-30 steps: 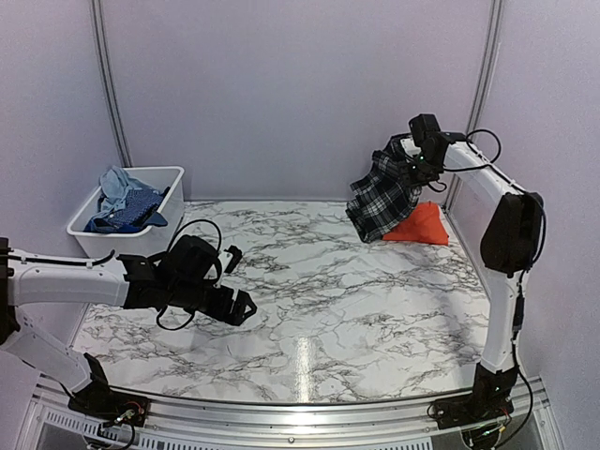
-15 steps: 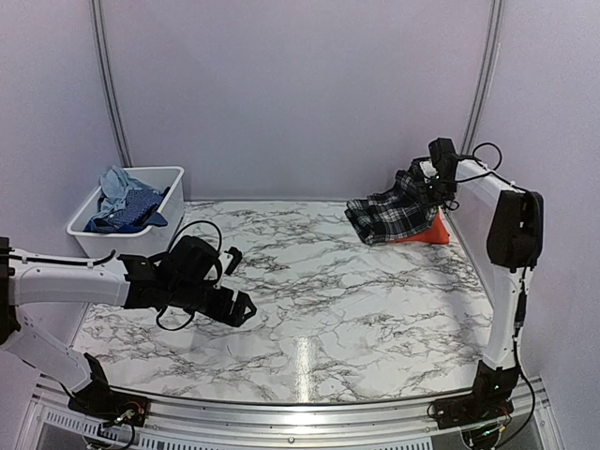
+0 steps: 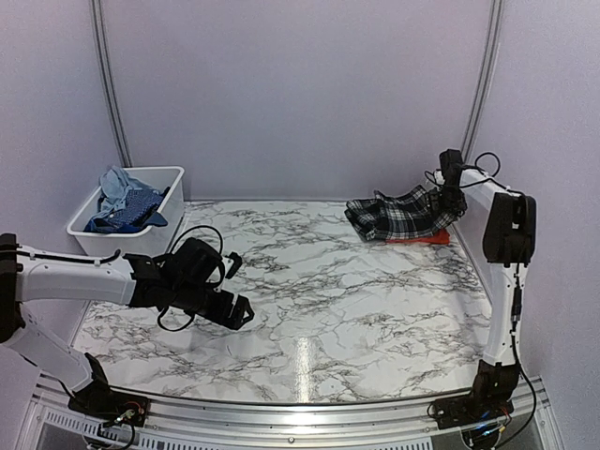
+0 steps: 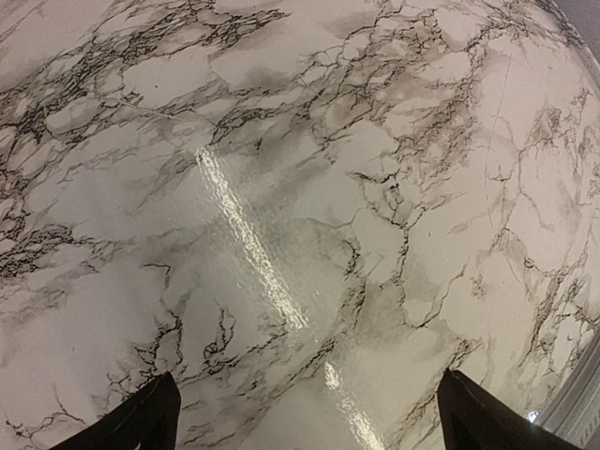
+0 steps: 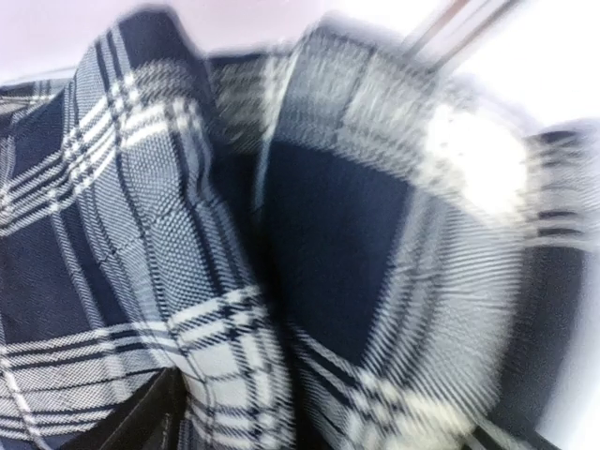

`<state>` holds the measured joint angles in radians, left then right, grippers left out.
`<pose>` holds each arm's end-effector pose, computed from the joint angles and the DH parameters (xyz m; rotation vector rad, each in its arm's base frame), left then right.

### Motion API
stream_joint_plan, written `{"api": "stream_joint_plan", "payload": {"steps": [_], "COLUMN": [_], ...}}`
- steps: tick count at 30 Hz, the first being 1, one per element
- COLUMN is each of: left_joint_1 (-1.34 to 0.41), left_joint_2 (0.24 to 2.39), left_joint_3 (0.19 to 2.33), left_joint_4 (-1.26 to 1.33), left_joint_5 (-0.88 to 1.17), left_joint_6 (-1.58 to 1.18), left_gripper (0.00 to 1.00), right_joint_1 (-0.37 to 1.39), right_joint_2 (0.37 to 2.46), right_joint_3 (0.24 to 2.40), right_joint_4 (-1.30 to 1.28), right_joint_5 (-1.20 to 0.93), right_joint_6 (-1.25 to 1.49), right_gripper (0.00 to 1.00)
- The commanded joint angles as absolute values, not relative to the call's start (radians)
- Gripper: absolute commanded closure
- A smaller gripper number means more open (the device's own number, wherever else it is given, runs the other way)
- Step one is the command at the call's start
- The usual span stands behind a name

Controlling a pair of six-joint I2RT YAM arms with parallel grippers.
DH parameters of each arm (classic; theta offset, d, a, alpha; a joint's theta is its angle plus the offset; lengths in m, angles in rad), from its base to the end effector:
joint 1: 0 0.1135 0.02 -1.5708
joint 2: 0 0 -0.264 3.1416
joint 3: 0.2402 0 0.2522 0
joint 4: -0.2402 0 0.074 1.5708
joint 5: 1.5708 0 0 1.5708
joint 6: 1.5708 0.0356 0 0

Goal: Fold and stack the mixed laundry pile
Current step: Place the square-folded skirt at the corner of the board, then adjust the square-folded skirt at the corner of the board.

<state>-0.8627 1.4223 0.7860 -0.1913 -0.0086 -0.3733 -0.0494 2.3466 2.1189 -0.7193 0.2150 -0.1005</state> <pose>0.1874 -0.2184 0.1966 0.5957 2.4027 -0.5503 0.5196 -0.0333 0.2168 0.0233 2.5175 -0.3315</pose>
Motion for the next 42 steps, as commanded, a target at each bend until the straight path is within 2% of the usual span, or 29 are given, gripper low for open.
{"api": "stream_joint_plan", "payload": {"steps": [1, 4, 6, 9, 14, 16, 22, 26, 31, 42], "left_joint_1": [-0.850, -0.847, -0.846, -0.844, -0.829, -0.820, -0.778, -0.750, -0.700, -0.584], "left_joint_2": [1.442, 1.457, 1.465, 1.470, 1.455, 1.450, 1.444, 1.434, 1.430, 1.457], "left_joint_3": [0.826, 0.836, 0.843, 0.853, 0.887, 0.905, 0.954, 0.964, 0.953, 1.042], "left_joint_4": [-0.224, -0.225, -0.224, -0.222, -0.217, -0.216, -0.215, -0.216, -0.215, -0.273], "left_joint_5": [-0.007, -0.005, -0.005, -0.007, -0.017, -0.019, 0.010, 0.041, 0.061, 0.156], "left_joint_6": [-0.360, -0.366, -0.367, -0.364, -0.368, -0.368, -0.381, -0.407, -0.469, -0.504], "left_gripper": [0.01, 0.01, 0.01, 0.01, 0.01, 0.01, 0.01, 0.01, 0.01, 0.01], "right_joint_1": [-0.065, -0.073, -0.079, -0.080, -0.078, -0.078, -0.081, -0.101, -0.150, -0.151], "right_joint_2": [2.271, 2.230, 2.193, 2.137, 2.129, 2.152, 2.237, 2.299, 2.324, 2.019], "right_joint_3": [2.198, 2.196, 2.171, 2.116, 2.039, 2.014, 1.981, 1.999, 1.975, 1.881], "right_joint_4": [-0.702, -0.711, -0.707, -0.691, -0.697, -0.697, -0.663, -0.663, -0.663, -0.641], "right_joint_5": [0.379, 0.424, 0.354, 0.189, -0.142, -0.206, -0.206, -0.167, -0.215, -0.359], "right_joint_6": [-0.089, -0.077, -0.074, -0.061, -0.008, 0.031, 0.082, 0.109, 0.147, 0.155], "right_gripper": [0.10, 0.05, 0.05, 0.11, 0.27, 0.31, 0.32, 0.30, 0.28, 0.05]}}
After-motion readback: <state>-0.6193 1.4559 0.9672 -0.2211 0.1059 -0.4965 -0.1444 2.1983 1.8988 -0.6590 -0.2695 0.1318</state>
